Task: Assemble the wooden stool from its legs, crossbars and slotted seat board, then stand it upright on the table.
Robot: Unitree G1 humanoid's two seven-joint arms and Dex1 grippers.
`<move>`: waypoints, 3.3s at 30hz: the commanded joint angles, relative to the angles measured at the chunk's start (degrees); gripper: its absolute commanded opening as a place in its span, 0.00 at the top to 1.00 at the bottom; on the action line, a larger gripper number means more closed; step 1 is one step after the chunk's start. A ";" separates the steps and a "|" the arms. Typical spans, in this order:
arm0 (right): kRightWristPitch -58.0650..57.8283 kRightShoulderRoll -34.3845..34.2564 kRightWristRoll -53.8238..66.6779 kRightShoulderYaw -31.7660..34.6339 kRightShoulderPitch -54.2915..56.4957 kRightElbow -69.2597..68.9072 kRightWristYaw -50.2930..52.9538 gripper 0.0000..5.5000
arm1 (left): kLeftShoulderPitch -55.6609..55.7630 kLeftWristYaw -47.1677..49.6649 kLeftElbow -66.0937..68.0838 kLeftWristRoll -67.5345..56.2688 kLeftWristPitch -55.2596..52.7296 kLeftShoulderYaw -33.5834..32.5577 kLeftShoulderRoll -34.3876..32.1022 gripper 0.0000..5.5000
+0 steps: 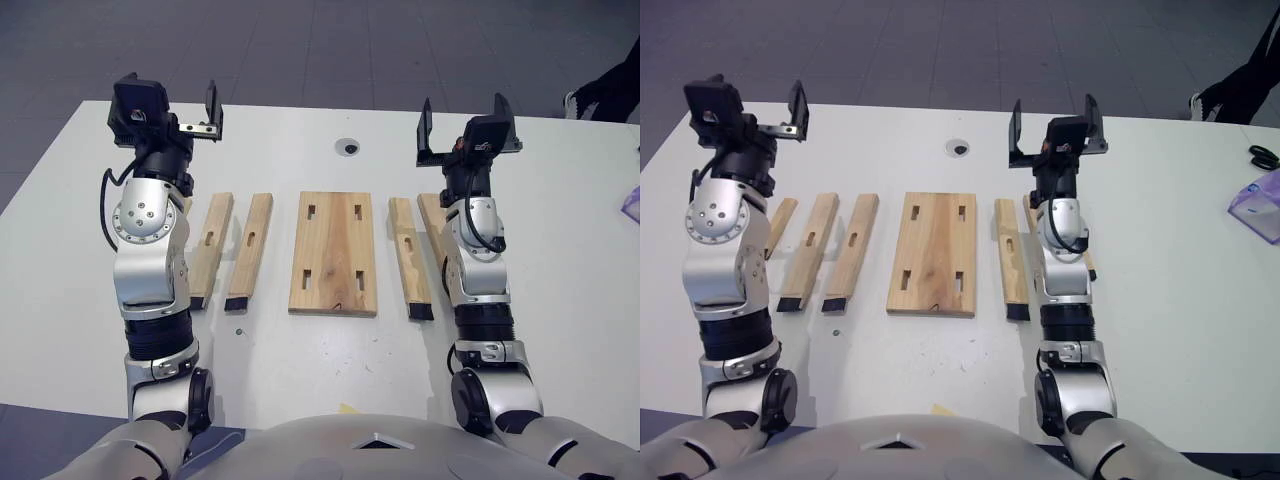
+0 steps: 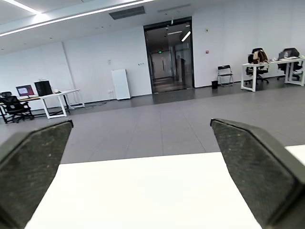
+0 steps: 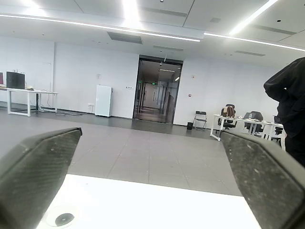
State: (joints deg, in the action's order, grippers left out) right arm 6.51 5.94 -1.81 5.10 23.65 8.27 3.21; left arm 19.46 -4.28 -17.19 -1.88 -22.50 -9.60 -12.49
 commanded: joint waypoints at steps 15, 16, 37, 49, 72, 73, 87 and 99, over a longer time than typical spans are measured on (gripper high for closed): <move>-7.50 6.92 1.62 5.83 -5.98 -10.19 -2.31 0.02 | -10.45 -7.96 -4.12 -4.44 -9.98 -3.44 -7.29 0.02; -7.91 7.00 1.67 6.15 -6.07 -10.51 -2.15 0.02 | -11.52 -9.18 -3.30 -4.97 -10.33 -4.16 -8.34 0.02; -6.42 7.60 1.50 7.62 -5.50 -8.64 -0.82 0.02 | -3.75 -34.37 51.85 -5.21 1.38 -0.40 -25.86 0.21; -5.97 5.72 0.44 7.00 -7.22 -10.13 1.83 0.02 | -4.91 -43.31 57.18 -3.60 0.91 7.06 -30.31 0.57; -32.27 -0.69 36.75 2.78 -3.02 -21.38 -17.45 0.02 | 6.67 -24.50 16.56 -15.82 7.40 0.72 -15.55 0.76; -34.76 -1.13 41.65 3.42 -3.02 -22.93 -18.39 0.02 | 6.43 -24.70 17.19 -15.28 7.38 1.60 -15.05 0.76; -40.58 -5.18 51.06 0.52 -0.71 -18.59 -18.18 0.02 | 2.17 -32.74 9.78 -15.91 5.82 12.42 -12.14 0.76; -39.96 -15.12 54.40 2.78 1.57 -11.96 -13.49 0.15 | 0.57 -33.71 7.96 -14.47 6.19 14.45 -12.21 0.76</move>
State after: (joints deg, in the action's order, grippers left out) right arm -32.65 -7.32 50.15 6.24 24.54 -3.57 -11.99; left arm 20.55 -37.48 -8.77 -17.30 -16.30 4.29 -24.17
